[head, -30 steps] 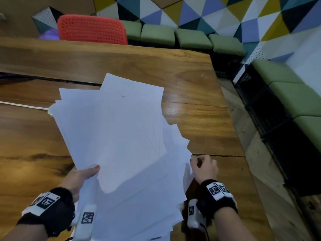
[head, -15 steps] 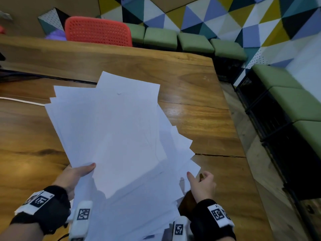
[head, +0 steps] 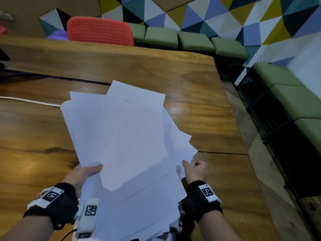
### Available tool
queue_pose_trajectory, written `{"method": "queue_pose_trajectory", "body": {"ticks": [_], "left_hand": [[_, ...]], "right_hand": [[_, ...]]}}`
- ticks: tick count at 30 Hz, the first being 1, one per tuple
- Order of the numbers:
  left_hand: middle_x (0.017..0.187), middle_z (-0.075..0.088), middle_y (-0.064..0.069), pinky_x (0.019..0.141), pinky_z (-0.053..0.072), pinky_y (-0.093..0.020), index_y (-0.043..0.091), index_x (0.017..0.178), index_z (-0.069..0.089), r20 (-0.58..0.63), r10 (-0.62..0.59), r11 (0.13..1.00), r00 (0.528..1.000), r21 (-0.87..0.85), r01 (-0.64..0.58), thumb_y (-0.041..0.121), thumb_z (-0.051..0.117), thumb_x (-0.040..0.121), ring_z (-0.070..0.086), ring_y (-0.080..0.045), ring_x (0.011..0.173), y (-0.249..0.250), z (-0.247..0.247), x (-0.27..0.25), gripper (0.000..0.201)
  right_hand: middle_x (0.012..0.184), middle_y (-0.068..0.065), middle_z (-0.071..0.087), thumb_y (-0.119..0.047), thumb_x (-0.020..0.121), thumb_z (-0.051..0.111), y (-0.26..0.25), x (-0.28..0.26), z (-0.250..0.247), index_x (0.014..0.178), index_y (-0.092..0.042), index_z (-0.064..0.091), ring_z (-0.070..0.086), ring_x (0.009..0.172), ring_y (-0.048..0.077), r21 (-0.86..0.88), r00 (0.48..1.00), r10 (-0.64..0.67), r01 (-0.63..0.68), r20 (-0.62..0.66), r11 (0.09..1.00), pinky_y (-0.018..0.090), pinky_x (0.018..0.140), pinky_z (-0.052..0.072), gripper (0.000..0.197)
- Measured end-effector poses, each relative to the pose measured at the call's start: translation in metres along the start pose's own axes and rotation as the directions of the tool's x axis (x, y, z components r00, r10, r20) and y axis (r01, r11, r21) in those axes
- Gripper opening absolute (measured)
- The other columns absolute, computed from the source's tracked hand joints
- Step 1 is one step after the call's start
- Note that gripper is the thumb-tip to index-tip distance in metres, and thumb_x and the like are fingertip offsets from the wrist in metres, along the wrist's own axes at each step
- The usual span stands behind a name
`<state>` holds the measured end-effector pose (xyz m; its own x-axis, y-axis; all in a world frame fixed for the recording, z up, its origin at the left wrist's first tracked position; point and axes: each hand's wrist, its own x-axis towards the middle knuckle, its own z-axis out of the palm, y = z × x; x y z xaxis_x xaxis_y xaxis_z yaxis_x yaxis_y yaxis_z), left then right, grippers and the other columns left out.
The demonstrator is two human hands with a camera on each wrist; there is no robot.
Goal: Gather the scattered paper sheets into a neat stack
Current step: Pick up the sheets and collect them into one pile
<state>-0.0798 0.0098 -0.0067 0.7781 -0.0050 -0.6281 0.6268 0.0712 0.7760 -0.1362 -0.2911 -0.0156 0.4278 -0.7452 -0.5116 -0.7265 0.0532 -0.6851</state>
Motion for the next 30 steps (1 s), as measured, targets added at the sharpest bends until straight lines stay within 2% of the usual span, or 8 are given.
{"method": "queue_pose_trajectory", "body": {"ticks": [3,6,10,13,19,23,28,30], "left_hand": [[0.115,0.064,-0.012,0.105,0.036,-0.046,0.006,0.123,0.056,-0.003,-0.021,1.0,1.0,0.015,0.021,0.003,0.063,0.081,0.055,-0.032,0.112,0.0,-0.003,0.003,0.043],[0.116,0.065,-0.012,0.105,0.036,-0.049,0.007,0.122,0.057,-0.001,-0.041,0.999,0.999,0.008,0.041,0.005,0.066,0.079,0.056,-0.033,0.113,0.0,-0.006,0.005,0.044],[0.113,0.066,-0.011,0.105,0.036,-0.046,0.006,0.121,0.057,0.019,-0.034,0.999,0.999,0.0,0.034,0.004,0.065,0.08,0.056,-0.031,0.111,-0.002,-0.008,0.007,0.042],[0.111,0.063,-0.009,0.101,0.035,-0.038,0.006,0.123,0.054,0.025,-0.022,1.0,0.999,-0.004,0.022,0.002,0.063,0.082,0.053,-0.028,0.108,-0.002,-0.007,0.008,0.042],[0.1,0.066,-0.005,0.088,0.042,-0.039,0.007,0.122,0.055,0.03,-0.02,1.0,0.999,0.013,0.02,0.001,0.061,0.083,0.059,-0.025,0.097,-0.003,-0.007,0.007,0.04],[0.11,0.066,-0.012,0.081,0.046,-0.039,0.007,0.118,0.057,0.032,-0.047,0.999,0.998,0.017,0.047,0.001,0.061,0.082,0.06,-0.031,0.1,-0.004,-0.009,0.009,0.037],[0.103,0.067,-0.012,0.073,0.047,-0.036,0.007,0.115,0.058,0.041,-0.049,0.999,0.998,0.003,0.049,0.0,0.06,0.083,0.061,-0.033,0.097,-0.004,-0.008,0.007,0.033],[0.099,0.067,-0.01,0.071,0.046,-0.035,0.008,0.114,0.057,0.044,-0.044,0.999,0.998,-0.009,0.045,-0.001,0.059,0.083,0.061,-0.03,0.095,-0.003,-0.007,0.005,0.032]], "right_hand": [[0.136,0.012,0.044,-0.025,0.074,0.067,-0.006,-0.004,0.009,0.132,-0.008,0.038,0.039,0.126,0.031,-0.105,0.993,-0.114,0.113,-0.008,0.988,0.042,0.101,0.039,0.067],[0.137,0.011,0.042,-0.025,0.075,0.066,-0.012,-0.002,0.017,0.137,-0.007,0.032,0.041,0.127,0.03,-0.133,0.992,-0.109,0.116,0.056,0.984,0.041,0.1,0.039,0.073],[0.102,0.008,0.057,-0.025,0.07,0.067,-0.012,0.009,0.016,0.112,-0.005,0.042,0.059,0.099,0.031,-0.034,0.995,-0.024,0.027,0.097,0.999,0.035,0.081,0.049,0.053],[0.1,0.01,0.064,-0.026,0.066,0.066,-0.009,0.01,0.016,0.102,-0.009,0.051,0.061,0.088,0.029,-0.045,0.995,-0.033,0.038,0.094,0.998,0.035,0.077,0.05,0.043],[0.106,0.006,0.043,-0.039,0.069,0.06,-0.015,0.003,0.012,0.088,-0.012,0.061,0.044,0.104,0.028,-0.355,0.991,-0.104,0.127,0.084,0.926,0.031,0.076,0.037,0.034],[0.108,0.015,0.057,-0.031,0.063,0.066,-0.02,-0.003,0.017,0.086,-0.008,0.055,0.059,0.081,0.025,-0.119,0.976,-0.141,0.161,0.164,0.98,0.029,0.065,0.047,0.034],[0.114,0.005,0.055,-0.01,0.07,0.073,-0.015,-0.01,0.015,0.123,-0.017,0.037,0.059,0.1,0.029,0.28,0.984,-0.049,-0.001,0.173,0.96,0.039,0.09,0.049,0.065],[0.116,0.008,0.055,-0.006,0.071,0.074,-0.009,-0.013,0.015,0.129,-0.011,0.036,0.06,0.101,0.032,0.403,0.978,0.001,-0.086,0.209,0.911,0.044,0.092,0.051,0.07]]}}
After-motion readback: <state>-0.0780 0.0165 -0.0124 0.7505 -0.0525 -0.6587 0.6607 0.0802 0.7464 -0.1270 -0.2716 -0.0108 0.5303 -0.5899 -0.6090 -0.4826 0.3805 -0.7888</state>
